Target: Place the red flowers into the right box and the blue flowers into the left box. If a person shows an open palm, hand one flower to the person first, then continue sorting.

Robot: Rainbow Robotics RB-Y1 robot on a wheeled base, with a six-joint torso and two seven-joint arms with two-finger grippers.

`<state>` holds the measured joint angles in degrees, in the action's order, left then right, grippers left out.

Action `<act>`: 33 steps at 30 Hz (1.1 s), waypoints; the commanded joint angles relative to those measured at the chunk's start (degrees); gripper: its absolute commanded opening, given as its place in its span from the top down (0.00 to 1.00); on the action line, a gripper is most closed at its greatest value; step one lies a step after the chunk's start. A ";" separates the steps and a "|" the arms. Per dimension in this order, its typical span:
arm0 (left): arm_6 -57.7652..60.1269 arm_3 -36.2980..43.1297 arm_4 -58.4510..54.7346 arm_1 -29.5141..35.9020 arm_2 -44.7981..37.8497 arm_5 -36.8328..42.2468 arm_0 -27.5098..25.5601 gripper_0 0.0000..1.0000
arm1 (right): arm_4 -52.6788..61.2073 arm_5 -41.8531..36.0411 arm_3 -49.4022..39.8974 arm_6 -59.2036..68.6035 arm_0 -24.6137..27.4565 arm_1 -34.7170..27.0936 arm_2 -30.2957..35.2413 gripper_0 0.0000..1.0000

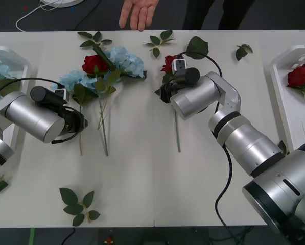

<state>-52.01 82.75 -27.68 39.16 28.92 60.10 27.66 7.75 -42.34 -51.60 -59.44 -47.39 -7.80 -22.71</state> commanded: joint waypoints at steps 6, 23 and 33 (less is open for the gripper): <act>-2.57 0.31 -0.27 -0.58 0.35 -0.60 2.49 0.08 | 2.45 0.77 -15.02 1.61 1.07 -6.96 -0.58 1.00; -2.57 0.31 -0.27 -0.58 0.35 -0.60 2.49 0.08 | -1.33 16.50 -34.97 0.99 6.08 -17.25 10.06 1.00; -2.57 0.31 -0.27 -0.58 0.35 -0.60 2.49 0.08 | -9.59 23.53 -34.97 0.91 2.65 -15.75 12.87 1.00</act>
<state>-52.01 82.58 -27.70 39.13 28.92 60.08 27.70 0.04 -20.81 -84.29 -59.38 -41.48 -23.87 -11.62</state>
